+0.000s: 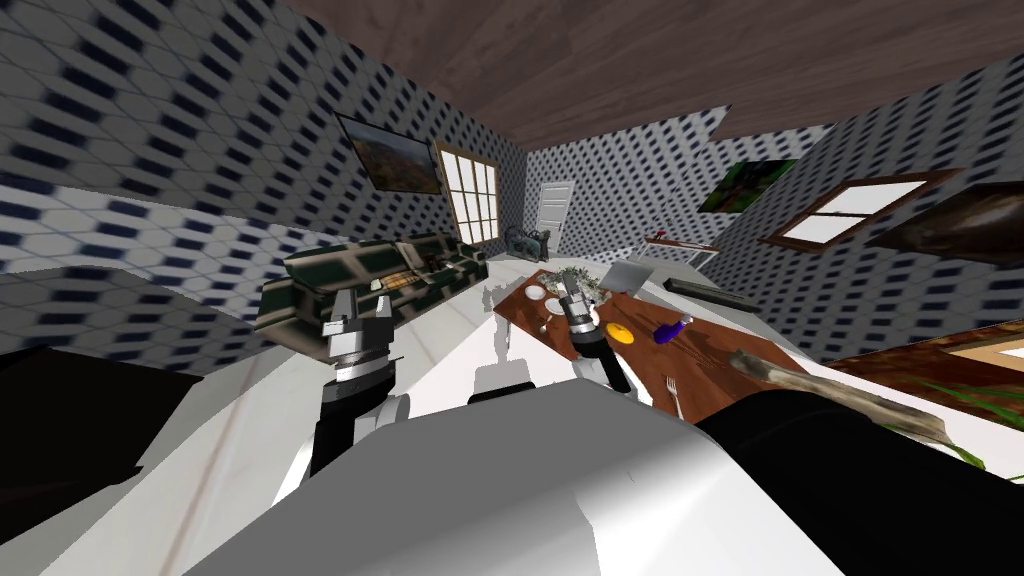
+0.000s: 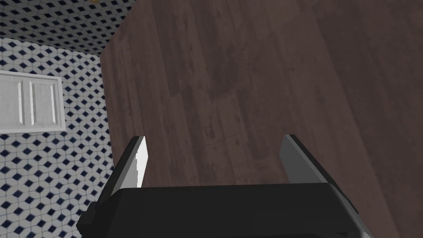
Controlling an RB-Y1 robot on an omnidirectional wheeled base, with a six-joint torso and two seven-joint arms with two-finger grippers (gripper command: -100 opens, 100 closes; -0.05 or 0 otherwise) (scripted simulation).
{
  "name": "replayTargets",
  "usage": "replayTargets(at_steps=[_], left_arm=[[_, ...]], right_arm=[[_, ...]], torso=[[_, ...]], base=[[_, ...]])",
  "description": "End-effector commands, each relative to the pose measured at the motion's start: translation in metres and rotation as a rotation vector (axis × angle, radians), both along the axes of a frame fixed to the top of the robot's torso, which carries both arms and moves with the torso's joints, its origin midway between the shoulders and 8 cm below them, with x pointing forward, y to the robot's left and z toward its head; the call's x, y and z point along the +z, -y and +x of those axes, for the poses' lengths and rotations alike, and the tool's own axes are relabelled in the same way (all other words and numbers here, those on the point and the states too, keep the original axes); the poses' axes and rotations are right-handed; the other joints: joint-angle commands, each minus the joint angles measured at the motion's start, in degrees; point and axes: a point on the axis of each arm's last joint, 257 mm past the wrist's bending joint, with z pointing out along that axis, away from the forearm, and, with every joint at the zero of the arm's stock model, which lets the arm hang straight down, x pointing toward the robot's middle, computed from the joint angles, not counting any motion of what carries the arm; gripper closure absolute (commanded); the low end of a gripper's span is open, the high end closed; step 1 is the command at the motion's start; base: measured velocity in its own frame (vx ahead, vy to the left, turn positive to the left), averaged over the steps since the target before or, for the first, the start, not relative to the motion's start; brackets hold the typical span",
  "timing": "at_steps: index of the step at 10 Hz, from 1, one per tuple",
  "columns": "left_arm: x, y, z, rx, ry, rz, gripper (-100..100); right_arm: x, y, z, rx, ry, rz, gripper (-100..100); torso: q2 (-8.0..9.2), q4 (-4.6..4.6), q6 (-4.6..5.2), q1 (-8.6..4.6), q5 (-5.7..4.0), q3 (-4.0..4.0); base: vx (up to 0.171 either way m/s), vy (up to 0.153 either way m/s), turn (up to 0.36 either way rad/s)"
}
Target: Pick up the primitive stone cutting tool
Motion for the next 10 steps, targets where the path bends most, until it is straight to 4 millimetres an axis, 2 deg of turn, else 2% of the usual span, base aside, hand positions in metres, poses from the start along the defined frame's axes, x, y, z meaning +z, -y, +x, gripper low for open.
replayTargets(at_steps=[1,2,4,7,10], left_arm=[[0.000,0.000,0.000,0.000,0.000,0.000,0],[0.000,0.000,0.000,0.000,0.000,0.000,0],[0.000,0.000,0.000,0.000,0.000,0.000,0],[0.000,0.000,0.000,0.000,0.000,0.000,0],[0.000,0.000,0.000,0.000,0.000,0.000,0]], right_arm=[[-0.020,-0.008,0.008,0.005,-0.060,-0.075,-100],[-0.021,-0.009,0.008,0.010,-0.062,-0.086,-100],[-0.048,-0.016,0.016,0.016,-0.133,-0.184,-100],[-0.095,-0.021,0.023,0.026,-0.241,-0.353,-100],[-0.147,-0.017,0.024,0.031,-0.354,-0.526,-100]], torso=[[0.00,0.00,0.00,0.00,0.00,0.00],[0.02,0.00,0.00,0.03,0.00,0.01],[0.06,0.02,0.00,-0.14,-0.03,0.04],[-0.07,-0.01,0.00,0.04,0.01,-0.04],[-0.01,0.00,0.02,0.02,0.01,0.00]], base=[[0.012,0.133,0.090],[0.004,0.093,0.031],[0.018,0.106,0.088],[0.041,0.144,0.116],[0.041,0.127,0.117]])
